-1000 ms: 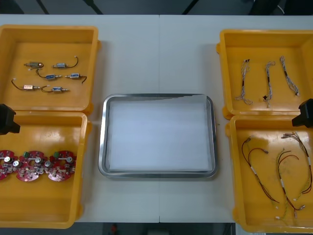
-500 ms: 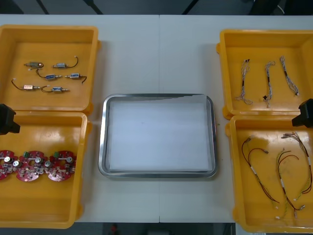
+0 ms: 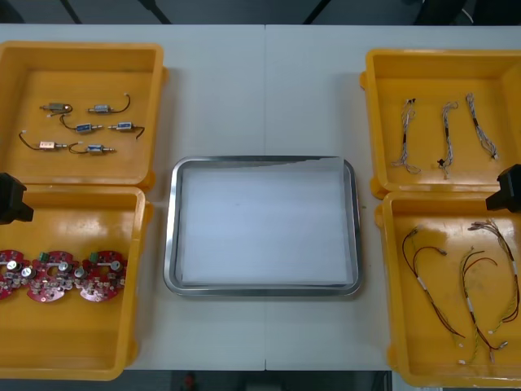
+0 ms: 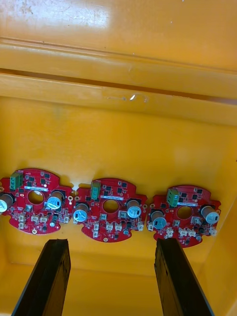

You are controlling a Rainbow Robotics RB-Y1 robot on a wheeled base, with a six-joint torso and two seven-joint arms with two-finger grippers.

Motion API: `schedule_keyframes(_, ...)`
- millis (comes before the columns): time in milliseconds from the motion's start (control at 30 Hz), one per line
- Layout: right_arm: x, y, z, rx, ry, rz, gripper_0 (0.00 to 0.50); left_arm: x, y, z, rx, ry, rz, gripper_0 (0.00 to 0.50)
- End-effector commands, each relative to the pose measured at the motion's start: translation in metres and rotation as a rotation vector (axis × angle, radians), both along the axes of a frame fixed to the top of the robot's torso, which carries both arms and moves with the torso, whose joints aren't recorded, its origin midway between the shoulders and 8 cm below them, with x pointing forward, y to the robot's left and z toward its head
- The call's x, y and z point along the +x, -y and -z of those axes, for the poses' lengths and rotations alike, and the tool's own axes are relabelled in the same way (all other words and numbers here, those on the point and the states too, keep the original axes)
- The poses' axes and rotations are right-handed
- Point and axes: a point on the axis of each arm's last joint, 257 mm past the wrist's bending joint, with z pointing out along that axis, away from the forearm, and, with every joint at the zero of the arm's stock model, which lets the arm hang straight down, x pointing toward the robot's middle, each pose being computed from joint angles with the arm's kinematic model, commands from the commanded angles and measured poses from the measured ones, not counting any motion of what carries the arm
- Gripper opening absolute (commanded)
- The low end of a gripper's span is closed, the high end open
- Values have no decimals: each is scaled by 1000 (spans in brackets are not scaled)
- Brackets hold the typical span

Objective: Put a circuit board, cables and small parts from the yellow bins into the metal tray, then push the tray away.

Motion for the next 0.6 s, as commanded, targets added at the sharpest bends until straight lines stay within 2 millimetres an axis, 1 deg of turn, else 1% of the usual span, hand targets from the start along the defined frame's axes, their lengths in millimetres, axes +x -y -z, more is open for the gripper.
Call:
schedule_keyframes(33,1,8,-5,-7,16,14,500,1,-12,-13,86,14,90,500)
schedule_keyframes(600,1,8,-5,-7,16,14,500,1,-12,-13,86,14,90,500)
